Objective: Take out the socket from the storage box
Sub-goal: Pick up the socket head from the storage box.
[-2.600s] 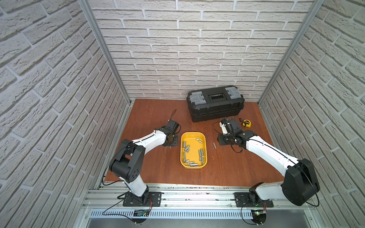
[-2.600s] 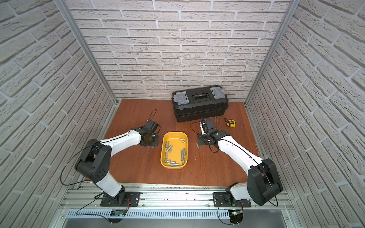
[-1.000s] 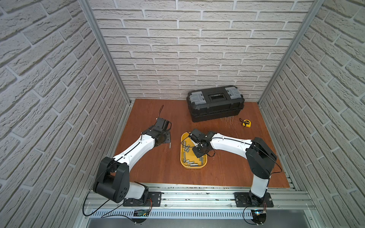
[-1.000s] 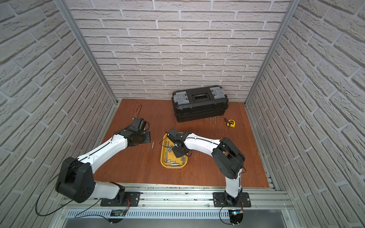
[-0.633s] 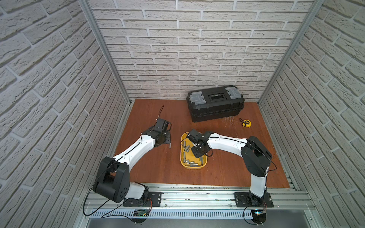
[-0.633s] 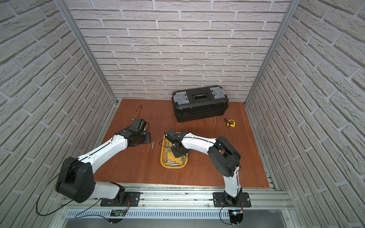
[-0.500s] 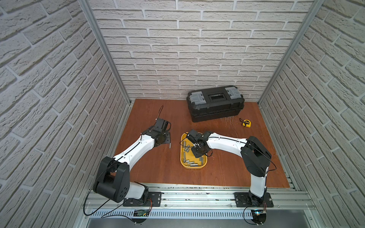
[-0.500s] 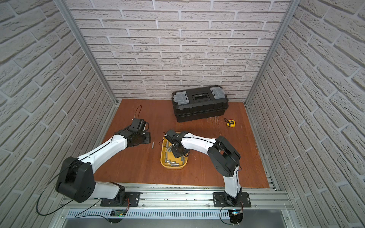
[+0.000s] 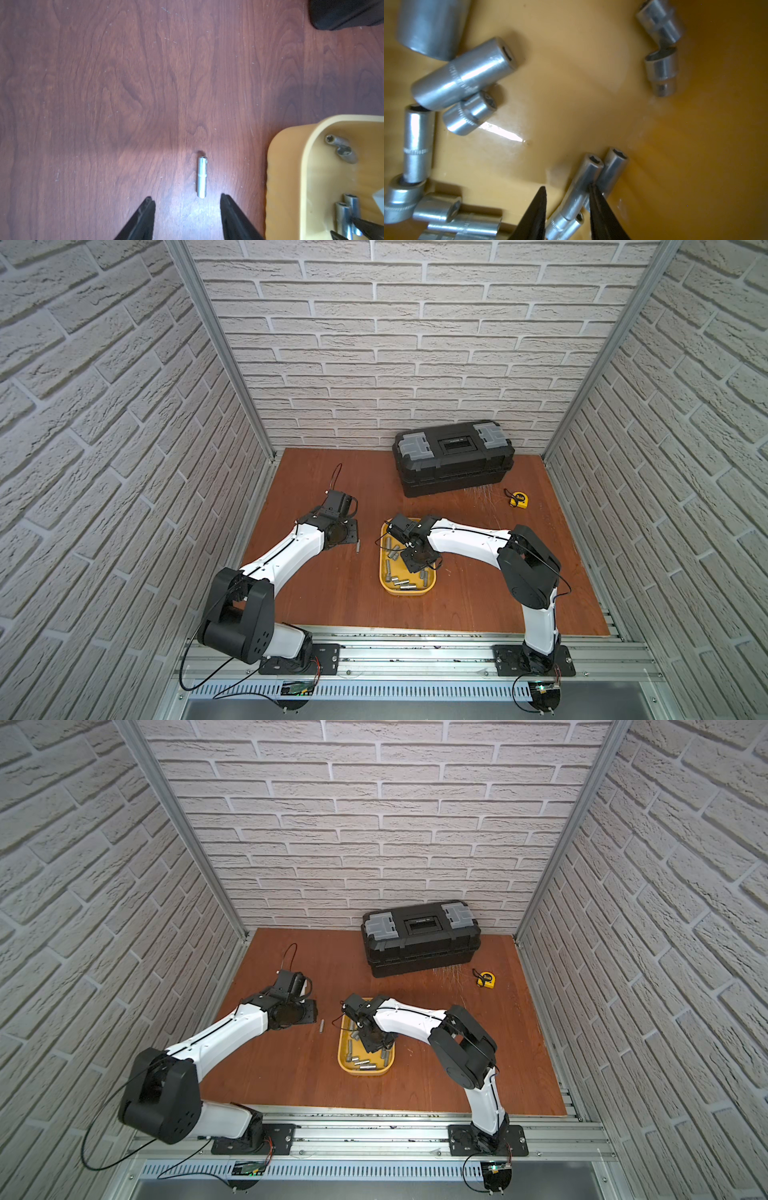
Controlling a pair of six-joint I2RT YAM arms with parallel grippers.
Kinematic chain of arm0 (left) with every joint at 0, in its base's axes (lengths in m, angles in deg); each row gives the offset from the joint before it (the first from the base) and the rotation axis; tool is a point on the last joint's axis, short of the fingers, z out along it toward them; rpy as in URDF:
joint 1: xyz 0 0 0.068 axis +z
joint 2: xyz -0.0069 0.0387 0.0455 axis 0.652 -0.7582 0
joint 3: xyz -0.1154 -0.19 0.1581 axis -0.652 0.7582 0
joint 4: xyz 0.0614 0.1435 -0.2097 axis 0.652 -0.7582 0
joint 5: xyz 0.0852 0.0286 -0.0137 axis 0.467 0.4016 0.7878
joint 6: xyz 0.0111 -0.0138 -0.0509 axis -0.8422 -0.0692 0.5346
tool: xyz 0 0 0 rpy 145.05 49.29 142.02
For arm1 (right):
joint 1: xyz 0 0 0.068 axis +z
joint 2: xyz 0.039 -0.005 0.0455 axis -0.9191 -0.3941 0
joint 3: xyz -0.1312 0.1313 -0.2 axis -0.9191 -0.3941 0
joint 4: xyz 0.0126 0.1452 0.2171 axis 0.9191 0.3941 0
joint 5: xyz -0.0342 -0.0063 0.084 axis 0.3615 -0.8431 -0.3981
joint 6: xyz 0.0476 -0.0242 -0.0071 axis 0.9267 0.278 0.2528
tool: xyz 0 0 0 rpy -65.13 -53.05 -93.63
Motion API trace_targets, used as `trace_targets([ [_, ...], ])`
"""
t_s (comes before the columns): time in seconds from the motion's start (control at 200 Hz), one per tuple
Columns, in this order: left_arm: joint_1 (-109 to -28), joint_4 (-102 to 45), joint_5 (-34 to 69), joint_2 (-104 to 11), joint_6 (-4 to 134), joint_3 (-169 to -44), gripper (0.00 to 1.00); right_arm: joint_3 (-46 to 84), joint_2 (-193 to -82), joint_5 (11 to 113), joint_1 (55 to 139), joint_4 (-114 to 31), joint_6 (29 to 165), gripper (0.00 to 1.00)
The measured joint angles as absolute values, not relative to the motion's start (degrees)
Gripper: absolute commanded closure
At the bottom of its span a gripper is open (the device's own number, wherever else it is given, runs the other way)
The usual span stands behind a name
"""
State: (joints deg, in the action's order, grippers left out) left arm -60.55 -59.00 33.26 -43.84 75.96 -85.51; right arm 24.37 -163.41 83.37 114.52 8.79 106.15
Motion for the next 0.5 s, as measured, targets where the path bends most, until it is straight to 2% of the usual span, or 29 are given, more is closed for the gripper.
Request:
trace_targets([
  [0.185,-60.1,-58.9,32.6,-43.8,75.3,-85.5,0.45,24.5,-163.8,83.0,114.5,8.8,107.2,0.71],
  [0.335,-59.8,-58.6,32.2,-43.8,75.1,-85.2,0.45,23.4,-164.1,81.0,114.6,7.8,107.9,0.73],
  [0.5,-59.6,-58.4,32.1,-43.6,75.1,-84.2,0.45,22.8,-164.1,78.3,114.6,5.6,108.3,0.81],
])
